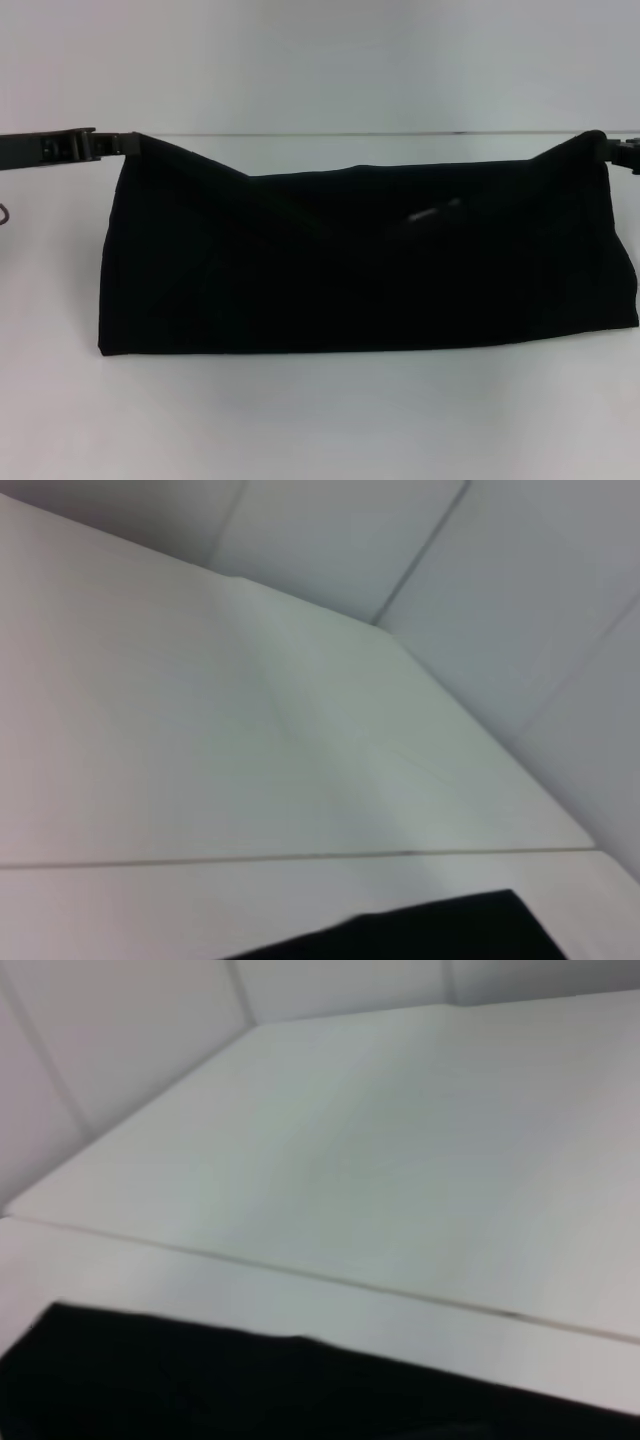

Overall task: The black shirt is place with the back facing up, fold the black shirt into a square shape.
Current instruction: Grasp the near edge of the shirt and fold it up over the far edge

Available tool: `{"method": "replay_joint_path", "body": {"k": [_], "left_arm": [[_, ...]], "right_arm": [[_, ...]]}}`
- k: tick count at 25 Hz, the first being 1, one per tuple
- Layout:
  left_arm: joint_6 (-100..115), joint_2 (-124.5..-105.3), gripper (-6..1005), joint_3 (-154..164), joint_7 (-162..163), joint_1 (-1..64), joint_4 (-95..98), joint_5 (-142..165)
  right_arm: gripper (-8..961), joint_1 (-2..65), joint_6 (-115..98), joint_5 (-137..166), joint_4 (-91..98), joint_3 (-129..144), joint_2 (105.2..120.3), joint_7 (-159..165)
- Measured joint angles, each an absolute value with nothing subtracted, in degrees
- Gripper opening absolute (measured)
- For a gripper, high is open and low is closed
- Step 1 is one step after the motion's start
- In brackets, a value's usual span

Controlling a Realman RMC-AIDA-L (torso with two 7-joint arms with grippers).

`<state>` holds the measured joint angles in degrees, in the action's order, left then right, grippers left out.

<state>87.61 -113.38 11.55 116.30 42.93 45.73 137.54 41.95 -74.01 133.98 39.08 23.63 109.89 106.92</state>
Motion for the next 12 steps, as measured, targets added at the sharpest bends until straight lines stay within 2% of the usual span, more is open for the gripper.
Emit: {"method": "replay_joint_path", "body": {"k": [6,12], "left_arm": [[80.0,-113.47,12,15.0,116.7,43.9,43.8,137.5],[70.4,-113.76,15,18.9,117.1,44.9,41.7,137.5]], "right_arm": [[5,44.5,-63.4,134.0,33.3,25.2,109.8,106.5],[5,47.0,-53.0,134.0,28.8,27.5,110.68,105.9]]}}
